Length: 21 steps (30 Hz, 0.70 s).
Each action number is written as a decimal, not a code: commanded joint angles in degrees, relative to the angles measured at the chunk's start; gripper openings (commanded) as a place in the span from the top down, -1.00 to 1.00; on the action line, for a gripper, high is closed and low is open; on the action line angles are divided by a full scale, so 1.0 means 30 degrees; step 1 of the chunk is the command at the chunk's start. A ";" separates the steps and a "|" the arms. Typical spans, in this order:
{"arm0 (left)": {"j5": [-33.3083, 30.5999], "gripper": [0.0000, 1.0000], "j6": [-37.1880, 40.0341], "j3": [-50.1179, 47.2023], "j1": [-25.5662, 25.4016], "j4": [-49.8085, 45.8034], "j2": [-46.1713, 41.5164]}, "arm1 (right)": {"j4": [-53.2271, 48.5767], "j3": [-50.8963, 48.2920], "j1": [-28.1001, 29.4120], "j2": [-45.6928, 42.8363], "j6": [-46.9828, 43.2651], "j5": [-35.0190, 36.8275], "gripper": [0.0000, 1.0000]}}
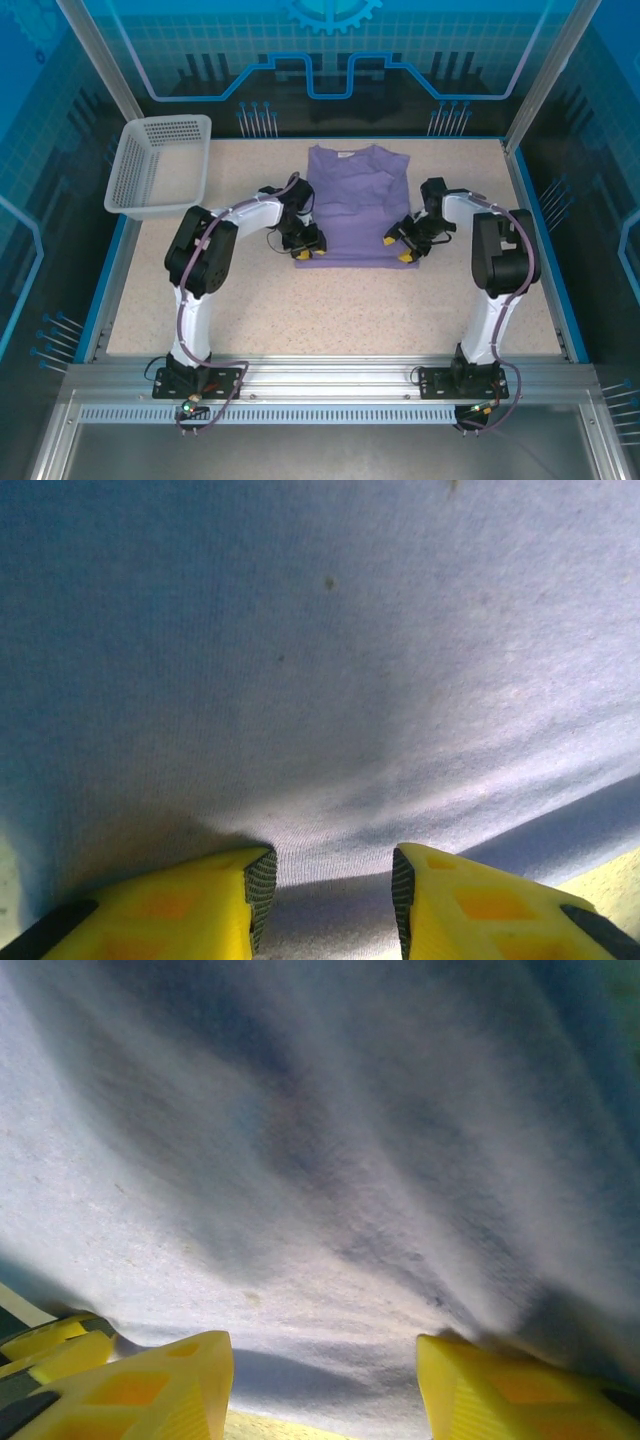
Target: Fold and stack the t-shirts
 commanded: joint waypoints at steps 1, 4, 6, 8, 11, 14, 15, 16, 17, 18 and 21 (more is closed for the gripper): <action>-0.3235 0.17 0.1053 -0.1953 0.0310 -0.2277 0.0360 | -0.1618 -0.1524 -0.0232 -0.0476 -0.0500 0.3066 -0.11; -0.3292 0.16 0.1198 -0.2713 0.0459 -0.2437 -0.0132 | -0.1650 -0.2483 -0.0207 -0.1185 -0.0505 0.3244 -0.14; -0.3302 0.15 0.1219 -0.3289 0.0545 -0.2365 -0.0573 | -0.1606 -0.3224 -0.0101 -0.1732 -0.0512 0.3331 -0.21; -0.3227 0.15 0.1241 -0.3724 0.0538 -0.2335 -0.0971 | -0.1594 -0.3895 0.0127 -0.2317 -0.0567 0.3616 -0.29; -0.2860 0.14 0.1140 -0.4514 0.0521 -0.2275 -0.1546 | -0.1489 -0.5009 0.0353 -0.3264 -0.0845 0.3829 -0.38; -0.2538 0.14 0.1052 -0.5510 0.0545 -0.2254 -0.2232 | -0.1258 -0.6164 0.0498 -0.4414 -0.0966 0.3945 -0.45; -0.2509 0.13 0.1007 -0.5837 0.0540 -0.2198 -0.2522 | -0.1097 -0.6488 0.0558 -0.4867 -0.1006 0.4047 -0.50; -0.2491 0.13 0.1013 -0.6102 0.0530 -0.2210 -0.2744 | -0.0984 -0.7017 0.0575 -0.5262 -0.0981 0.4126 -0.53; -0.2540 0.12 0.1022 -0.6274 0.0526 -0.2271 -0.2950 | -0.0791 -0.7426 0.0535 -0.5649 -0.0971 0.4077 -0.56; -0.2564 0.11 0.0966 -0.6381 0.0540 -0.2331 -0.3096 | -0.0599 -0.7720 0.0510 -0.6028 -0.0984 0.3961 -0.57; -0.2024 0.03 0.0763 -0.6110 0.0526 -0.2588 -0.3570 | -0.0472 -0.7990 0.0482 -0.7110 -0.0957 0.3816 -0.60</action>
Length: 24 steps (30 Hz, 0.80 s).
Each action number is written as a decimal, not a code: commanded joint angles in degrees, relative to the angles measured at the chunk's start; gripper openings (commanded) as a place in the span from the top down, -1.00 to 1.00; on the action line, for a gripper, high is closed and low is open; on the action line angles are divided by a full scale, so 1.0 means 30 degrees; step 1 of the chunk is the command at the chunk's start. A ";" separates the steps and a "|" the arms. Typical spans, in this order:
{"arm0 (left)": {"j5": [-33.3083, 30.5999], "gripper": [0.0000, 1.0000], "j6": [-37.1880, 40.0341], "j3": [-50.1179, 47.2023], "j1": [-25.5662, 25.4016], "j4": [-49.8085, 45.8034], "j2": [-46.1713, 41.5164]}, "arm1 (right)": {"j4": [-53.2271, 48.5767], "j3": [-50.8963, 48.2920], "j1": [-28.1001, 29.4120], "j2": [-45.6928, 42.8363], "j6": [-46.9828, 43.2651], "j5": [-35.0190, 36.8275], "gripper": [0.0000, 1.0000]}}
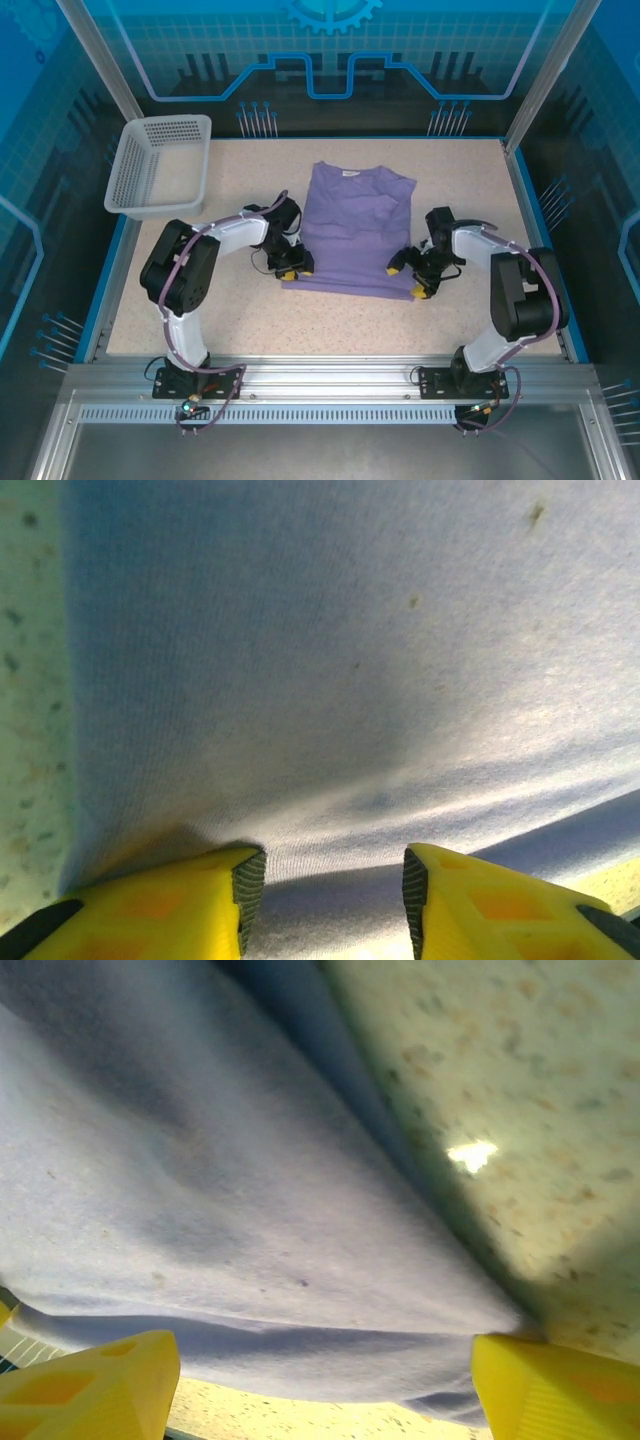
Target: Fold and stack the t-shirts
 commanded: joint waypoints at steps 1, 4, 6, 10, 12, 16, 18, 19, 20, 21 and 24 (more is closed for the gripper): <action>-0.2057 0.00 0.0064 -0.0502 0.0518 -0.2967 0.0044 | -0.0938 -0.0768 -0.0164 -0.1045 -0.0296 0.2379 -0.61; -0.1747 -0.12 -0.0181 0.0903 0.0553 -0.3710 -0.0418 | -0.0799 -0.0813 -0.0186 -0.2681 -0.0168 0.2317 -0.65; -0.1337 -0.28 -0.0327 0.2353 0.0546 -0.4106 -0.0651 | -0.0692 -0.0735 -0.0271 -0.3558 0.0042 0.2367 -0.65; -0.0498 -0.32 -0.0669 0.5238 0.0743 -0.4573 -0.0269 | 0.0142 0.0151 -0.0286 -0.3487 0.0705 0.1420 -0.37; -0.0014 -0.21 -0.0858 0.6642 0.1127 -0.4402 0.0517 | 0.0513 0.1263 0.0109 -0.2496 0.1100 0.1022 -0.03; 0.0478 0.34 -0.1010 0.9150 0.1941 -0.4019 0.2899 | 0.1046 0.3462 0.0892 0.0127 0.1683 0.1047 0.49; 0.0316 0.47 -0.0868 1.0386 0.2123 -0.4041 0.4200 | 0.1008 0.4961 0.1126 0.1965 0.1914 0.0959 0.59; 0.0251 0.48 -0.0739 1.0777 0.2197 -0.4001 0.4685 | 0.0997 0.5580 0.1184 0.2900 0.2003 0.0791 0.65; -0.0003 0.48 -0.0639 1.1202 0.2245 -0.3985 0.5198 | 0.0888 0.6244 0.1207 0.3846 0.2075 0.0679 0.69; -0.0228 0.49 -0.0532 1.1513 0.2303 -0.3934 0.5687 | 0.0581 0.6960 0.1189 0.4682 0.2080 0.0859 0.72; -0.0468 0.49 -0.0593 1.2273 0.2509 -0.3756 0.7054 | -0.1082 0.8495 0.1016 0.6586 0.2127 0.1800 0.74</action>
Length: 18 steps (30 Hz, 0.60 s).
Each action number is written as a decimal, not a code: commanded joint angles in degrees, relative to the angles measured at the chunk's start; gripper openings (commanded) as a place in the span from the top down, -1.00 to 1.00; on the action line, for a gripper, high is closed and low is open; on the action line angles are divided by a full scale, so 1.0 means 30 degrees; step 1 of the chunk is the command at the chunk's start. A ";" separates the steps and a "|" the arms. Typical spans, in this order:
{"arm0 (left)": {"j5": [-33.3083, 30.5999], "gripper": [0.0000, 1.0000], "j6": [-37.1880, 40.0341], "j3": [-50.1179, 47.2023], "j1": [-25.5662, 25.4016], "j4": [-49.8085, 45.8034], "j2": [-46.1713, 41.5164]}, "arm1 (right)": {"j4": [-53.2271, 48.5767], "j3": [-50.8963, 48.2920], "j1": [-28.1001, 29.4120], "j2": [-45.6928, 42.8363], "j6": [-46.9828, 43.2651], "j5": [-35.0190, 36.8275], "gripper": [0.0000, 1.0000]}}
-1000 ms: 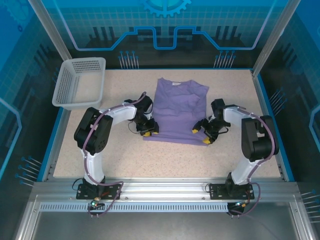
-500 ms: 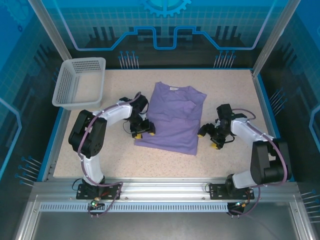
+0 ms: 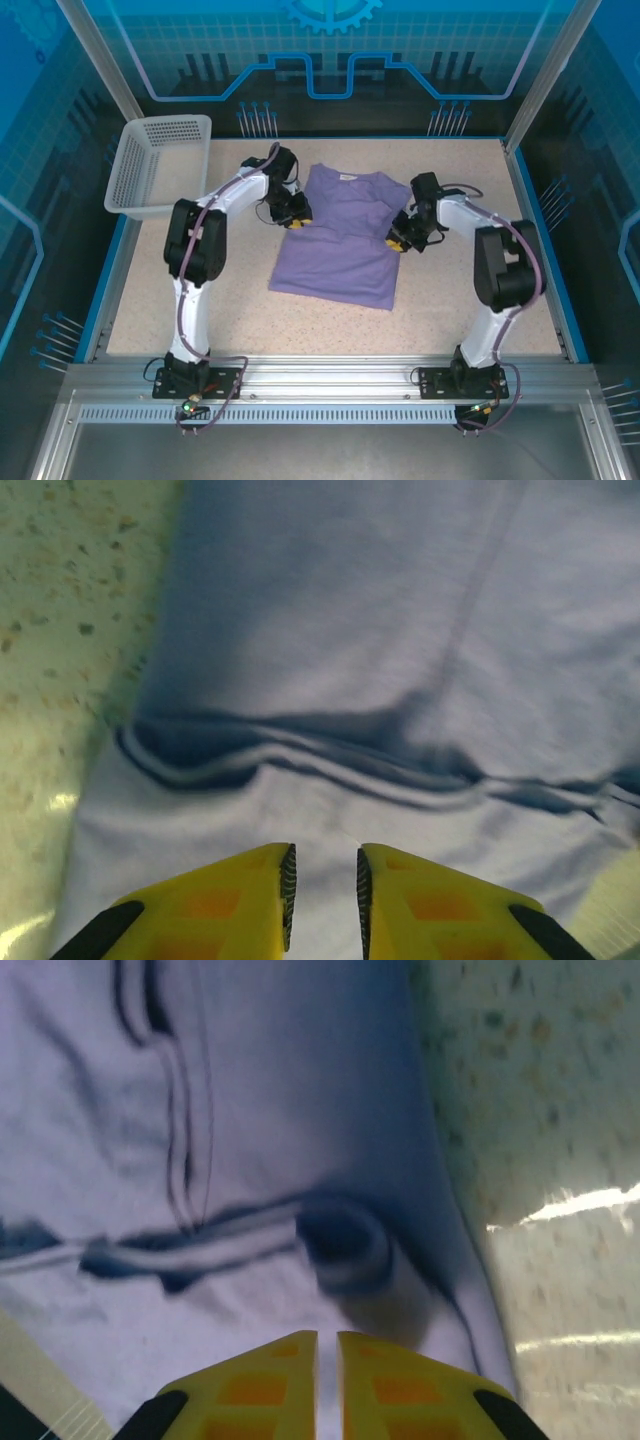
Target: Fold and stack the t-shirts
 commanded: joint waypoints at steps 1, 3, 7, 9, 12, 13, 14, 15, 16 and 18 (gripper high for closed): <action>-0.0467 0.49 0.0024 0.1069 0.0163 -0.0425 0.1361 | -0.1937 0.1123 -0.0103 0.1618 0.0381 0.0475 0.74; -0.1387 0.50 -0.0006 0.1357 0.0283 -0.0568 0.1937 | -0.2469 0.1267 -0.0372 0.2252 0.0578 0.0581 0.74; -0.2315 0.44 -0.0531 0.1254 0.0652 -0.0450 0.1985 | -0.3240 0.1129 -0.1128 0.2179 0.0922 0.0778 0.68; -0.2249 0.39 -0.0640 0.1374 0.0727 -0.0392 0.1820 | -0.3040 0.0892 -0.1401 0.1363 0.1027 0.0919 0.55; -0.2158 0.32 -0.0753 0.1699 0.0720 -0.0545 0.1470 | -0.3178 0.1179 -0.1552 0.0629 0.0909 0.0898 0.34; -0.2139 0.26 -0.0820 0.1771 0.0756 -0.0593 0.1273 | -0.3078 0.1224 -0.1580 0.0487 0.0802 0.0622 0.29; -0.2111 0.14 -0.0934 0.1737 0.0756 -0.0601 0.0912 | -0.2788 0.1135 -0.1574 0.0115 0.0721 0.0405 0.19; -0.2069 0.05 -0.1030 0.1660 0.0811 -0.0573 0.0477 | -0.2489 0.0936 -0.1557 -0.0368 0.0657 0.0349 0.03; -0.2018 -0.03 -0.1086 0.1543 0.0869 -0.0528 -0.0021 | -0.2170 0.0617 -0.1516 -0.0929 0.0578 0.0392 -0.08; -0.1841 -0.30 -0.1203 0.1048 0.1087 -0.0535 -0.1219 | -0.1466 -0.0519 -0.1379 -0.2375 0.0251 0.0433 -0.32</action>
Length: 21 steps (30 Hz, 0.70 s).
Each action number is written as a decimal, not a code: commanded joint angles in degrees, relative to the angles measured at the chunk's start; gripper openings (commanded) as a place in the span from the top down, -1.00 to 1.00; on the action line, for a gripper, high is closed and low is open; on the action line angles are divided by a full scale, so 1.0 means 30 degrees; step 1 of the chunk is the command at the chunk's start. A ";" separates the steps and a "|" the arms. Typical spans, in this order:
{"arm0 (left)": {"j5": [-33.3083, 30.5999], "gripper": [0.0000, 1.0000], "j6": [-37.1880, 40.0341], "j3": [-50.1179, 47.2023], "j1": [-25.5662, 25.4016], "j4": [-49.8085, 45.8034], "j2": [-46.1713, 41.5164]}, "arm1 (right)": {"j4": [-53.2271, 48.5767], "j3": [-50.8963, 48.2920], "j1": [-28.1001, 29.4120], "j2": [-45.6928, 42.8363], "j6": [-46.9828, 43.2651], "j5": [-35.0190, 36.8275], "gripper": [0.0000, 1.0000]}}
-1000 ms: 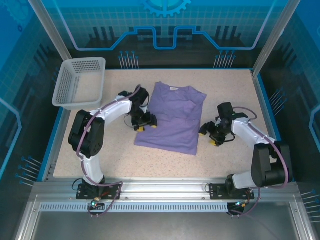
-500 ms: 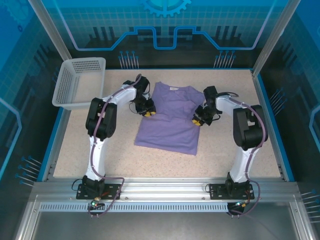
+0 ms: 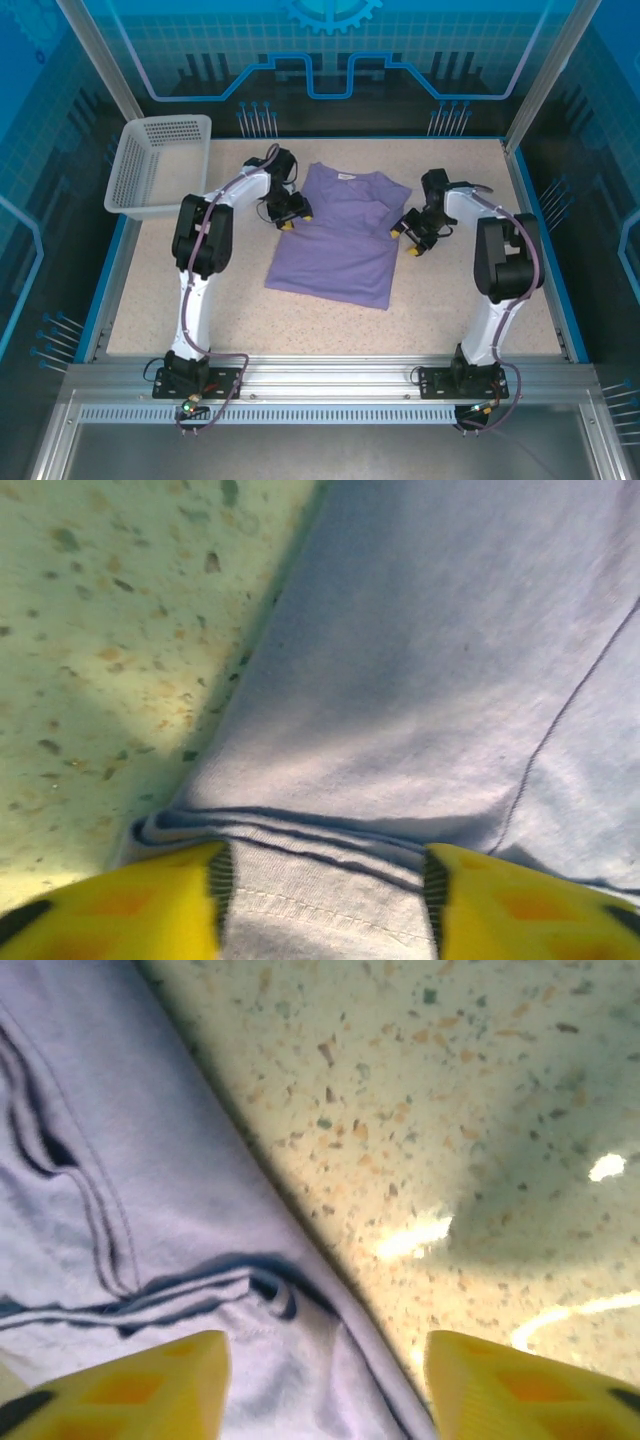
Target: Fold and stack the t-shirts
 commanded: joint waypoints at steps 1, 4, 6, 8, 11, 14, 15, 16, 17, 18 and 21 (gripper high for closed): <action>-0.0297 -0.45 -0.0359 -0.0523 0.0632 -0.0462 -0.2961 | 0.0487 -0.1655 0.0164 -0.2753 -0.0655 0.0067 -0.40; 0.0036 -0.70 -0.0146 -0.2691 0.0998 -0.0280 -0.5205 | 0.1516 -0.4097 0.0805 -0.4783 -0.1544 -0.1461 -0.56; 0.0427 -0.72 0.0083 -0.4830 0.1277 -0.0160 -0.6686 | 0.1676 -0.5570 0.1695 -0.5621 -0.2369 -0.2639 -0.58; 0.0809 -0.68 0.0320 -0.7066 0.1458 -0.0154 -0.7878 | 0.0962 -0.6527 0.2644 -0.6080 -0.3024 -0.2742 -0.58; 0.1694 -0.34 0.0404 -1.0875 0.1786 0.0351 -0.9744 | 0.0762 -0.8297 0.3808 -0.6802 -0.3119 -0.2779 -0.54; 0.2697 -0.14 -0.0071 -1.4143 0.2428 0.1286 -1.1263 | 0.1330 -0.9597 0.4612 -0.7319 -0.2469 -0.2619 -0.50; 0.3106 -0.14 -0.0175 -1.4908 0.2610 0.1559 -1.1536 | 0.1559 -0.9869 0.4831 -0.7311 -0.2221 -0.2675 -0.49; 0.3393 -0.14 -0.0190 -1.5425 0.2701 0.1763 -1.1697 | 0.1795 -1.0010 0.5010 -0.7211 -0.2087 -0.2773 -0.47; 0.3723 -0.14 -0.0166 -1.5838 0.2736 0.1969 -1.1811 | 0.2080 -1.0091 0.5206 -0.7036 -0.2009 -0.2925 -0.44; 0.4148 -0.15 -0.0112 -1.6132 0.2737 0.2203 -1.1854 | 0.2175 -1.0029 0.5387 -0.6797 -0.1950 -0.2935 -0.41; 0.4905 -0.17 -0.0097 -1.6597 0.2737 0.2652 -1.1806 | 0.2177 -0.9791 0.5616 -0.6213 -0.2005 -0.2933 -0.32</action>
